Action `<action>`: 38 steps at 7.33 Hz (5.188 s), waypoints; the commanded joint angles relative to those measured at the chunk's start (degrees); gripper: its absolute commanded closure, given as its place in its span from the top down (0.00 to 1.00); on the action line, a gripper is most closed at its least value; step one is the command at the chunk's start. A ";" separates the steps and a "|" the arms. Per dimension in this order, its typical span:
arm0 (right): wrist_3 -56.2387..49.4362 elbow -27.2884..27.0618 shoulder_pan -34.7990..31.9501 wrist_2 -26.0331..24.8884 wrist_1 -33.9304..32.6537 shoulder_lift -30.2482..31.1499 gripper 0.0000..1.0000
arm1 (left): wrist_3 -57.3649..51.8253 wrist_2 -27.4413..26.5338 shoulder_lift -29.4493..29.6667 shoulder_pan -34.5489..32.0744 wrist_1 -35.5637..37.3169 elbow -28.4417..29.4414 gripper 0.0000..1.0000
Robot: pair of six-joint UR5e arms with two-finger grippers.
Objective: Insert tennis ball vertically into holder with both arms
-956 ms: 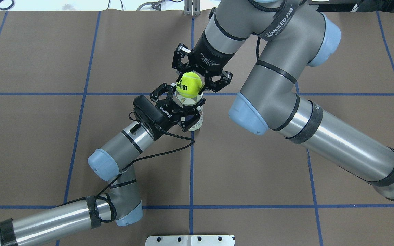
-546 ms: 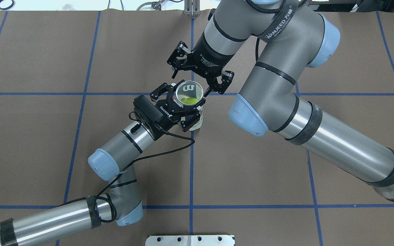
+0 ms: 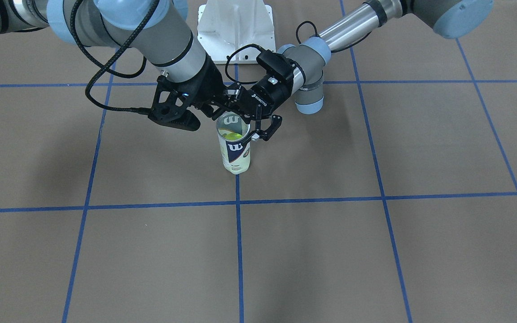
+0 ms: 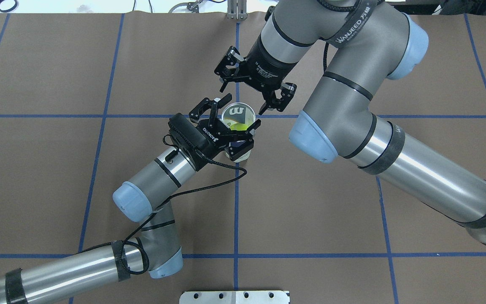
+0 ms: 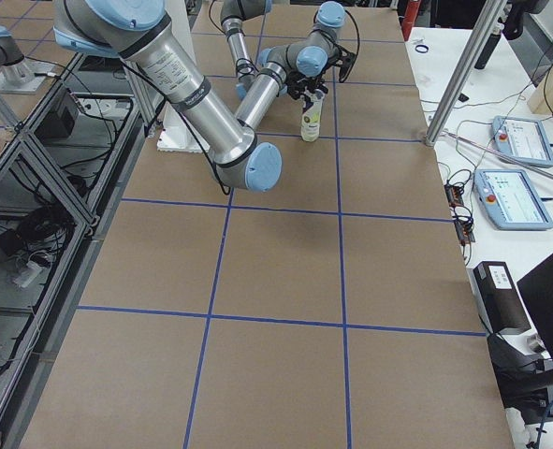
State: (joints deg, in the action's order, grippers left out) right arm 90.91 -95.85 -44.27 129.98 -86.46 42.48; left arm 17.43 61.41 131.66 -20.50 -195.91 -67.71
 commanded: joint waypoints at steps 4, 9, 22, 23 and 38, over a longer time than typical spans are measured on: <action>-12.55 -0.74 -8.88 2.38 0.06 8.65 0.98 | 0.40 -0.06 -8.74 -3.58 0.00 -10.99 0.99; -43.21 0.57 -20.13 0.37 0.15 22.80 0.98 | 21.02 0.37 -26.59 -15.52 0.26 -7.89 1.00; -69.81 12.17 -35.18 3.35 7.18 34.24 0.99 | 20.37 72.79 -36.19 -59.92 94.99 -25.47 1.00; -70.25 12.18 -37.62 3.96 7.18 35.29 0.99 | 15.14 72.80 -40.83 -60.10 98.23 -31.28 1.00; -75.88 13.32 -40.37 4.58 -4.33 34.60 0.99 | -8.29 72.63 -45.89 -64.76 97.39 -27.21 1.00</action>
State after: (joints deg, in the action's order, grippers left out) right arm 15.13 -82.30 -84.55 134.54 -90.58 77.25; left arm 9.15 134.05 85.35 -85.25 -98.59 -95.11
